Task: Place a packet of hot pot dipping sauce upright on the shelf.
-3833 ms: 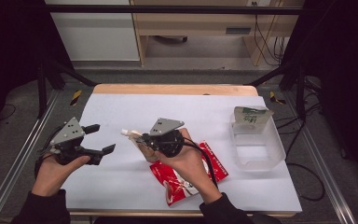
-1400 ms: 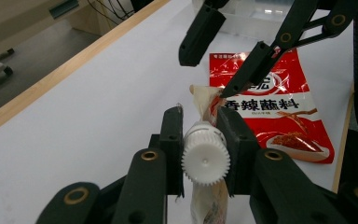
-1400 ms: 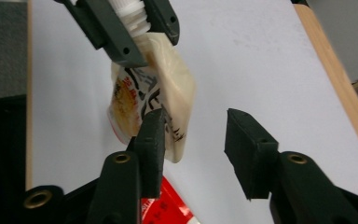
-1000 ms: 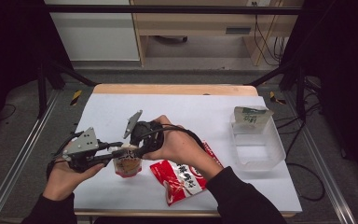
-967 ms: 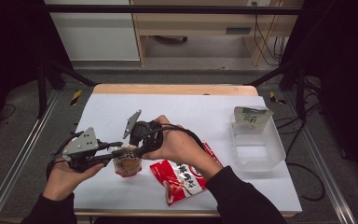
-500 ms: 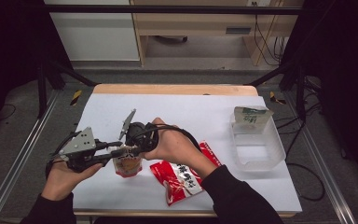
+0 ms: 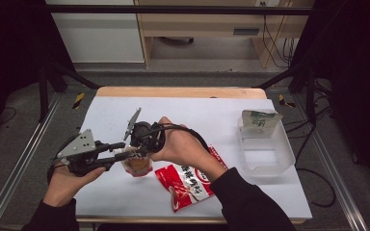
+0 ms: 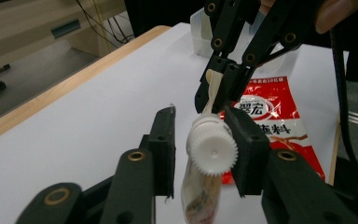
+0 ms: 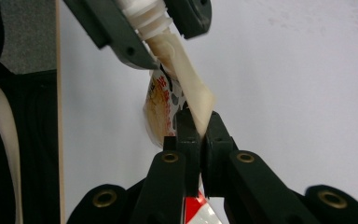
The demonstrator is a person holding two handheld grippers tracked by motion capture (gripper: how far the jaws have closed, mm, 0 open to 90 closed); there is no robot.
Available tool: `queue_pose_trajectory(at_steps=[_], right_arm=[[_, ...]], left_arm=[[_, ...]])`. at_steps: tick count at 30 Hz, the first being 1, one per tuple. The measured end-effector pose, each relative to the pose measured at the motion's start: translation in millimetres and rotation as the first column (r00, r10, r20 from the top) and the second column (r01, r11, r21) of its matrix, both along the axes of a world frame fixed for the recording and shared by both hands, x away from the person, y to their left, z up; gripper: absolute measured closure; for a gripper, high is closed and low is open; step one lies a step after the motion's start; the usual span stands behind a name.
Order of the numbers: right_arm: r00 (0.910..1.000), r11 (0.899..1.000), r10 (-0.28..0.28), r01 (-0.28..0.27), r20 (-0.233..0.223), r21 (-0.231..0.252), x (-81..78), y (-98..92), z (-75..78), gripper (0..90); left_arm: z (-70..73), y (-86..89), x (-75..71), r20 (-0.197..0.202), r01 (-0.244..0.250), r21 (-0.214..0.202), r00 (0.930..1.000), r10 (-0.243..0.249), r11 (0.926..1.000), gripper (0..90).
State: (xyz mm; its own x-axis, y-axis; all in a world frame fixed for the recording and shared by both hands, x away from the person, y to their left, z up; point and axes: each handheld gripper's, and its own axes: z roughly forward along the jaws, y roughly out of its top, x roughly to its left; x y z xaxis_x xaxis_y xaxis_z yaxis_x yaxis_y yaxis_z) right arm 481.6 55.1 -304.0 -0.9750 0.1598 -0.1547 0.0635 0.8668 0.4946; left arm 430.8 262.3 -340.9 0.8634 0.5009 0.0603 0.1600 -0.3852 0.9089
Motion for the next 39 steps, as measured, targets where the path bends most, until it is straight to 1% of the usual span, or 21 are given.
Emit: queue_pose_trajectory(at_steps=[2,5,7,8,10,14,15,16,17,20,21,24,27,28,29,31,32,33,35,36,39], right_arm=[[0.9999,1.000,-0.012,0.012,0.002,0.001,2.1,-4.2,2.9,88.0],[0.9994,0.999,-0.034,0.034,0.013,0.000,4.3,-13.0,7.5,88.0],[0.9991,0.999,-0.036,0.036,0.022,0.004,5.8,-19.0,10.4,88.0],[0.9988,0.999,-0.045,0.045,0.019,0.004,5.6,-21.2,11.6,88.0],[0.9985,0.999,-0.049,0.049,0.025,0.006,6.5,-26.4,13.3,88.0],[0.9965,0.997,-0.076,0.076,0.036,0.003,9.0,-39.6,16.9,87.9],[0.9961,0.997,-0.081,0.080,0.037,0.003,9.3,-41.9,17.4,87.9],[0.9953,0.996,-0.087,0.087,0.044,0.002,10.1,-48.3,18.5,87.9],[0.9953,0.996,-0.087,0.087,0.044,0.002,10.1,-48.3,18.5,87.9],[0.9931,0.994,-0.106,0.105,0.051,0.007,10.3,-58.4,21.1,87.9],[0.9931,0.995,-0.104,0.104,0.055,0.005,11.0,-62.3,22.3,87.9],[0.9914,0.993,-0.117,0.116,0.059,0.012,10.3,-71.8,25.6,87.8],[0.9901,0.993,-0.121,0.120,0.072,0.016,8.9,-84.6,30.2,87.8],[0.9904,0.993,-0.114,0.113,0.078,0.016,9.3,-87.9,31.0,87.8],[0.9895,0.992,-0.124,0.123,0.074,0.021,8.4,-91.4,31.8,87.8],[0.9886,0.992,-0.126,0.125,0.081,0.024,7.7,-99.6,32.7,87.8],[0.9881,0.992,-0.128,0.126,0.086,0.026,7.4,-104.0,33.2,87.8],[0.9863,0.990,-0.139,0.138,0.088,0.027,6.9,-109.5,34.4,87.8],[0.9846,0.990,-0.144,0.141,0.100,0.030,7.0,-117.5,36.0,87.8],[0.9835,0.989,-0.149,0.147,0.102,0.031,6.4,-121.8,37.0,87.7],[0.9798,0.987,-0.162,0.160,0.117,0.033,5.5,-134.9,40.7,87.8]], left_arm=[[-0.1,1.7,0.4,0.000,0.001,-0.011,1.0000,-0.001,0.9999,62.7],[-0.7,1.9,0.7,0.007,-0.009,-0.007,0.9999,0.009,0.9999,54.3],[-1.3,2.1,1.8,0.012,-0.023,-0.005,0.9997,0.023,0.9997,48.7],[-1.9,2.1,2.3,0.014,-0.027,-0.003,0.9995,0.027,0.9996,46.6],[-3.8,2.3,3.3,0.012,-0.034,0.003,0.9994,0.034,0.9994,42.3],[-8.2,3.1,5.5,0.011,-0.057,0.004,0.9983,0.057,0.9984,31.9],[-9.3,3.3,6.0,0.010,-0.063,0.006,0.9980,0.063,0.9980,29.3],[-10.5,3.4,6.5,0.010,-0.068,0.014,0.9976,0.068,0.9976,24.3],[-11.5,3.4,6.9,0.010,-0.072,0.019,0.9974,0.071,0.9972,24.3],[-18.1,4.1,10.0,0.000,-0.085,0.035,0.9964,0.085,0.9958,18.1],[-20.1,4.3,10.9,-0.004,-0.089,0.038,0.9960,0.089,0.9953,16.2],[-30.1,5.9,15.1,-0.032,-0.093,0.057,0.9950,0.095,0.9940,13.2],[-39.5,7.0,18.3,-0.056,-0.103,0.067,0.9927,0.107,0.9924,11.9],[-42.4,7.0,19.1,-0.063,-0.103,0.070,0.9922,0.108,0.9922,11.7],[-45.0,6.8,19.7,-0.065,-0.108,0.072,0.9915,0.113,0.9916,11.3],[-50.3,5.6,21.1,-0.067,-0.119,0.071,0.9900,0.124,0.9903,10.8],[-53.6,4.7,21.9,-0.065,-0.131,0.070,0.9885,0.136,0.9889,10.3],[-55.6,4.2,22.4,-0.068,-0.140,0.069,0.9872,0.144,0.9878,9.9],[-61.0,3.7,24.0,-0.076,-0.157,0.065,0.9839,0.162,0.9855,9.7],[-64.5,4.0,25.0,-0.080,-0.171,0.061,0.9813,0.175,0.9835,9.4],[-71.7,6.1,26.4,-0.093,-0.186,0.065,0.9770,0.192,0.9803,9.3]])
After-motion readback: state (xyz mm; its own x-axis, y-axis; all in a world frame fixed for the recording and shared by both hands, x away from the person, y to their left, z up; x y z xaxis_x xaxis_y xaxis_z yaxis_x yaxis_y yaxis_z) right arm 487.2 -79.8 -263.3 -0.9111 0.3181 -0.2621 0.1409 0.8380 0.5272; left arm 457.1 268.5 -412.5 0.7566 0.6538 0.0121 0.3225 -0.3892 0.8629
